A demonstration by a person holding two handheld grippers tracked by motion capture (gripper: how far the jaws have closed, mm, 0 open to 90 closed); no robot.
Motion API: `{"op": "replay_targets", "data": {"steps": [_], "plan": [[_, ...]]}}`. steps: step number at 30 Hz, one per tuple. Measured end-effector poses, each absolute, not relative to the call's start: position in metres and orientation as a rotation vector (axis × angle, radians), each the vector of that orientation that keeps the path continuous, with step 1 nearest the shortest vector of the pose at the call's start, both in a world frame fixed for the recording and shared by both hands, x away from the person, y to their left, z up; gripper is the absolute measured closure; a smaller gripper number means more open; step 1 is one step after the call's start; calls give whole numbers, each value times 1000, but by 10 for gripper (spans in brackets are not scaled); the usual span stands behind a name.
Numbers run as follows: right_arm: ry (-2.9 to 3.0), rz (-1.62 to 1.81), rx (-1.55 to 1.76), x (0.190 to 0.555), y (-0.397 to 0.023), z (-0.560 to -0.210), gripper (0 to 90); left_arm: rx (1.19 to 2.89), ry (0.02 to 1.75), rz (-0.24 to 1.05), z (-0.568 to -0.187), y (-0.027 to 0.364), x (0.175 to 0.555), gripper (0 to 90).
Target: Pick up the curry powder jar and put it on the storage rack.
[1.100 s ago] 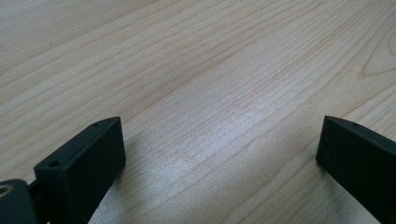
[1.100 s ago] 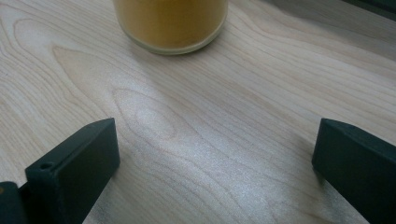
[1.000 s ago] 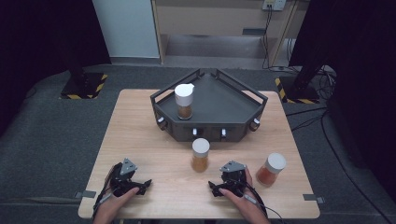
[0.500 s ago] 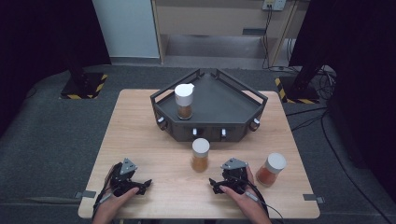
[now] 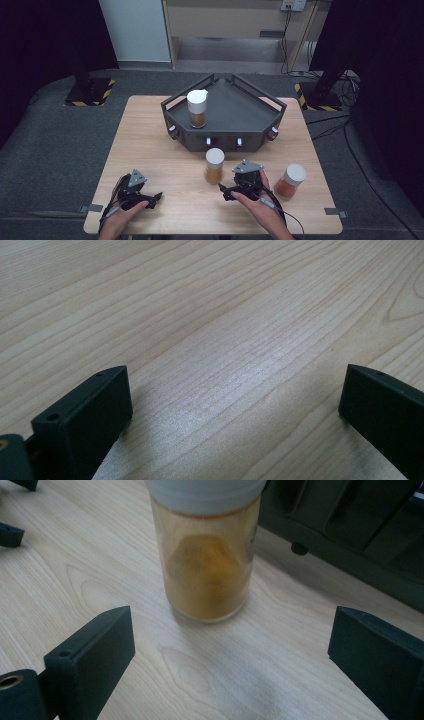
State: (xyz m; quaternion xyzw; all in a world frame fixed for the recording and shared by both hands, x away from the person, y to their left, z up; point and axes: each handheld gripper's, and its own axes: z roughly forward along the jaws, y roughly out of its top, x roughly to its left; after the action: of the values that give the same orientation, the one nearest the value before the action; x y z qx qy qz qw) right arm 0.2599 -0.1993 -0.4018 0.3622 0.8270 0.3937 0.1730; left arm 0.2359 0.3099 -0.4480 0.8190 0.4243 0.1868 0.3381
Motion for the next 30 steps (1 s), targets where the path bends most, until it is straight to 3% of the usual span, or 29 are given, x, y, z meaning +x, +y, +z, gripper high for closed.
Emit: {"op": "replay_targets", "data": {"steps": [30], "plan": [[2303,1182,1017,275,-181,-386,84,2136,1103,486,-448,310,236,0]]}}
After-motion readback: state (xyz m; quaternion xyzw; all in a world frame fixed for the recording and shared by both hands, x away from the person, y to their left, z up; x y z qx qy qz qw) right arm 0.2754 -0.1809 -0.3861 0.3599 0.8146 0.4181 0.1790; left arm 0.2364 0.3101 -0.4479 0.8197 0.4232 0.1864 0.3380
